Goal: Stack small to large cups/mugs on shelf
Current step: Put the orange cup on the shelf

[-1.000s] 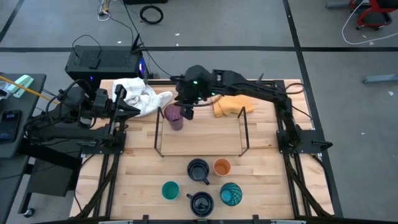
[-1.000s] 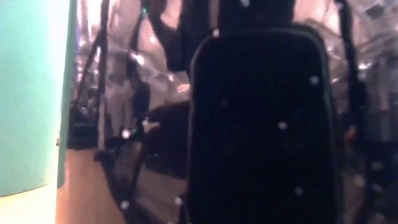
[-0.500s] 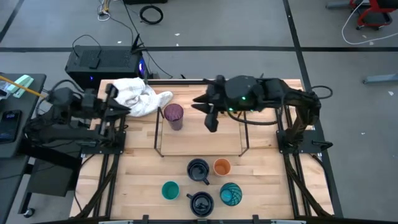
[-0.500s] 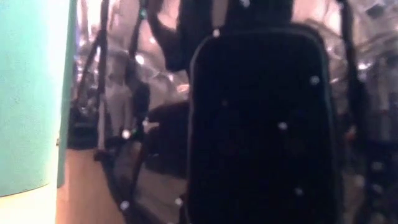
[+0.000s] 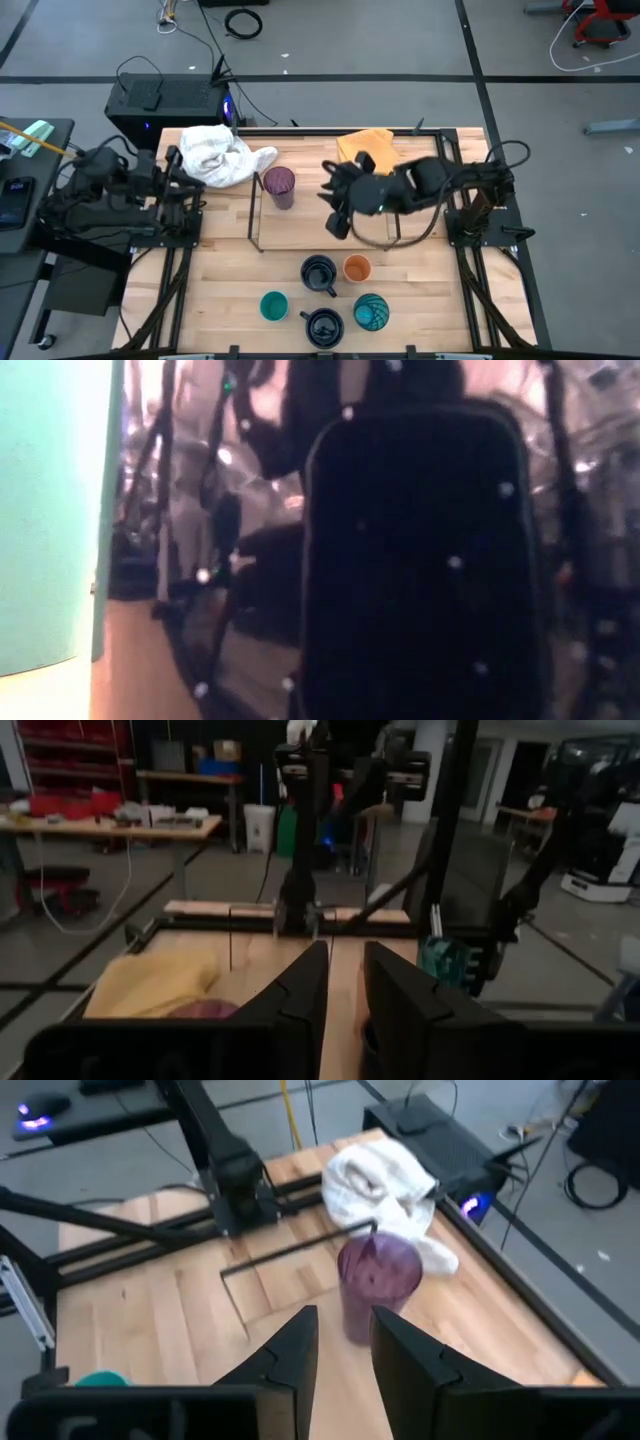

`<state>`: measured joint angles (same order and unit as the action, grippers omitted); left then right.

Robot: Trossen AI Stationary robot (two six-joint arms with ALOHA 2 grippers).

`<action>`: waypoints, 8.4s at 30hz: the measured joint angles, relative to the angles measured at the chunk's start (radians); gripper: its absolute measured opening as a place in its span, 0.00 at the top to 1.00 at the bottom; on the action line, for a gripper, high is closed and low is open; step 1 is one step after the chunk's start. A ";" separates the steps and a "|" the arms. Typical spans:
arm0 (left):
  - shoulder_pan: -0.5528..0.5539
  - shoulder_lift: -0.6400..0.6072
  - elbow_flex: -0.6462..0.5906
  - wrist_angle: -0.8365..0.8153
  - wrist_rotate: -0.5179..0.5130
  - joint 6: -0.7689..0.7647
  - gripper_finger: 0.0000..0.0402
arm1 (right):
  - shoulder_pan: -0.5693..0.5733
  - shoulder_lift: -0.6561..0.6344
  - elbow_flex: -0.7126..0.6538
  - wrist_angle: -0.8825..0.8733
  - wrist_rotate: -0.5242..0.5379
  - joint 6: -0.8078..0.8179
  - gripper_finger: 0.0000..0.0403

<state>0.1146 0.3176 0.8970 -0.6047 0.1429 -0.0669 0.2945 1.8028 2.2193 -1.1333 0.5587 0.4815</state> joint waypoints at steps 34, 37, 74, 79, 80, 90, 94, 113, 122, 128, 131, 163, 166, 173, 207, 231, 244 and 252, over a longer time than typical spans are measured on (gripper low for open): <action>0.000 -0.128 -0.002 0.083 0.000 -0.028 0.81 | 0.459 -0.313 -0.761 0.399 0.082 0.731 0.77; 0.000 -0.128 -0.002 0.083 0.000 -0.028 0.82 | 0.507 -0.313 -0.761 0.307 0.063 0.805 0.77; 0.000 -0.128 -0.002 0.085 0.000 -0.080 0.80 | 0.393 -0.213 -0.761 0.335 0.022 0.573 0.77; 0.000 -0.128 -0.002 0.084 0.000 -0.079 0.80 | 0.266 -0.213 -0.761 0.383 -0.070 0.473 0.77; 0.000 -0.128 -0.002 0.084 0.000 -0.079 0.80 | 0.242 -0.213 -0.761 0.380 -0.107 0.456 0.77; 0.000 -0.128 -0.002 0.084 0.000 -0.079 0.80 | 0.109 -0.213 -0.761 0.356 -0.281 0.302 0.77; 0.000 -0.128 -0.002 0.084 0.000 -0.079 0.80 | 0.083 -0.213 -0.761 0.292 -0.298 0.264 0.77; 0.000 -0.128 -0.002 0.084 0.000 -0.079 0.80 | 0.052 -0.206 -0.761 0.114 -0.405 0.161 0.77; 0.000 -0.127 -0.002 0.085 0.000 -0.079 0.80 | 0.039 -0.170 -0.765 0.102 -0.471 0.169 0.77; 0.000 -0.127 -0.002 0.083 0.000 -0.078 0.80 | 0.039 -0.123 -0.766 0.110 -0.534 0.165 0.77; 0.000 -0.127 -0.002 0.083 0.000 -0.079 0.80 | 0.041 -0.110 -0.766 0.111 -0.538 0.165 0.77; 0.000 -0.127 -0.002 0.084 0.000 -0.079 0.81 | 0.028 -0.111 -0.840 0.115 -0.560 0.235 0.58; 0.000 -0.127 -0.002 0.084 0.000 -0.079 0.80 | 0.028 -0.112 -0.850 0.134 -0.560 0.241 0.58; 0.000 -0.127 -0.002 0.084 0.000 -0.079 0.79 | 0.026 -0.112 -0.892 0.223 -0.560 0.257 0.59; 0.000 -0.128 -0.002 0.084 0.000 -0.076 0.80 | -0.025 -0.117 -0.836 0.135 -0.591 0.191 0.99; 0.000 -0.128 -0.002 0.084 0.000 -0.076 0.79 | -0.307 -0.121 -0.557 0.016 -0.454 -0.062 1.00; 0.000 -0.128 -0.002 0.084 0.000 -0.077 0.80 | -0.483 -0.115 -0.558 0.132 -0.497 -0.164 1.00; 0.000 -0.128 -0.002 0.083 0.000 -0.077 0.79 | -0.517 -0.107 -0.558 0.178 -0.509 -0.172 1.00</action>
<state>0.1145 0.1898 0.8951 -0.5213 0.1432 -0.1440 -0.2223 1.6954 1.6611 -0.9552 0.0502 0.3099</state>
